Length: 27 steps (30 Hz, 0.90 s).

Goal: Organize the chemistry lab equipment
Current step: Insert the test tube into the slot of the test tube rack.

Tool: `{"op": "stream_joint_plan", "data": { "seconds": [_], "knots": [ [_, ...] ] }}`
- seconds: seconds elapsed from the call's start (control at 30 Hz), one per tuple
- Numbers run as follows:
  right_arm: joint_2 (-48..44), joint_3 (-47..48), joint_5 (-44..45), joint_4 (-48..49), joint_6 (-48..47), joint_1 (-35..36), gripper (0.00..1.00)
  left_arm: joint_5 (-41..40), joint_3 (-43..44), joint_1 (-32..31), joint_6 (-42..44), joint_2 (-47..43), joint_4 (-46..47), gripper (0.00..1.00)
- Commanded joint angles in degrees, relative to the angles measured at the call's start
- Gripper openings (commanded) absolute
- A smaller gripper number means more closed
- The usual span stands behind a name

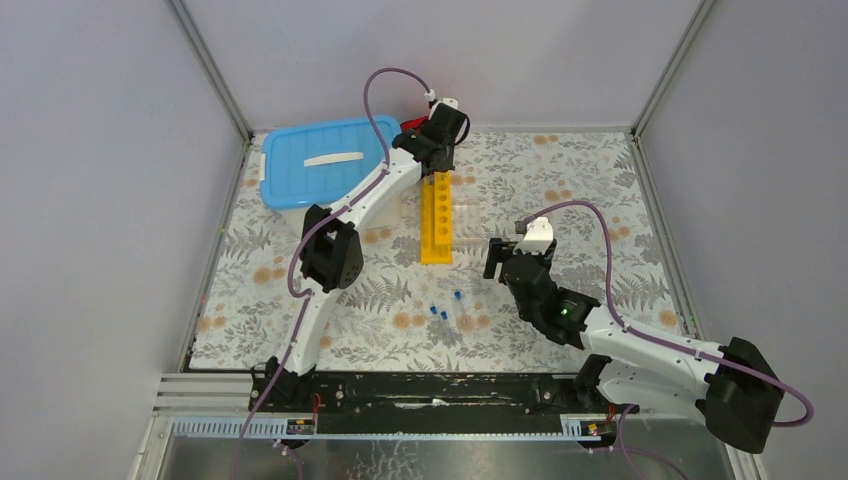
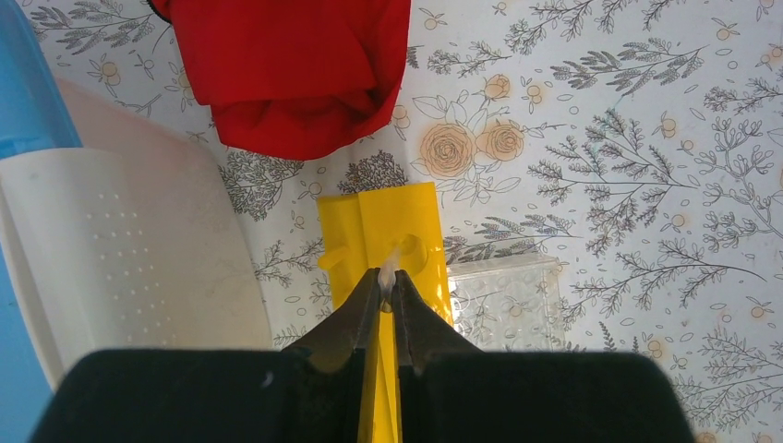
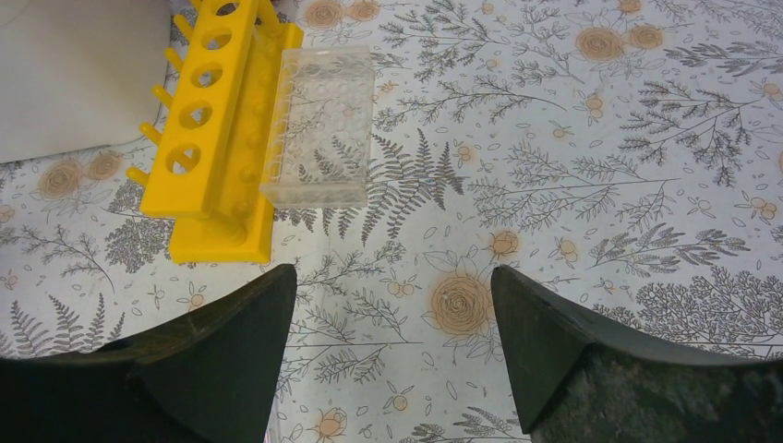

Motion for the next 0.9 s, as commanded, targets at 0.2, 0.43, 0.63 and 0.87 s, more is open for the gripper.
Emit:
{"op": "stream_joint_plan", "data": {
  "seconds": [0.2,0.43,0.63,0.87],
  "knots": [
    [-0.78,-0.40,-0.19,2.56,1.04,-0.73,0.85,0.13,0.76,-0.37,0.74,0.70,-0.39,0.15],
    [-0.47,-0.41,-0.26,2.38,1.09,-0.77,0.85,-0.15,-1.52,-1.01,0.74,0.03,1.06,0.37],
    [0.24,0.05,-0.51,1.94,1.08,-0.76,0.85,-0.55,-1.56,-1.39,0.65,-1.00,1.57,0.45],
    [0.12,1.22,-0.49,0.27,1.00,-0.77,0.85,-1.12,-1.71,-2.04,0.22,-3.44,2.05,0.50]
  ]
}}
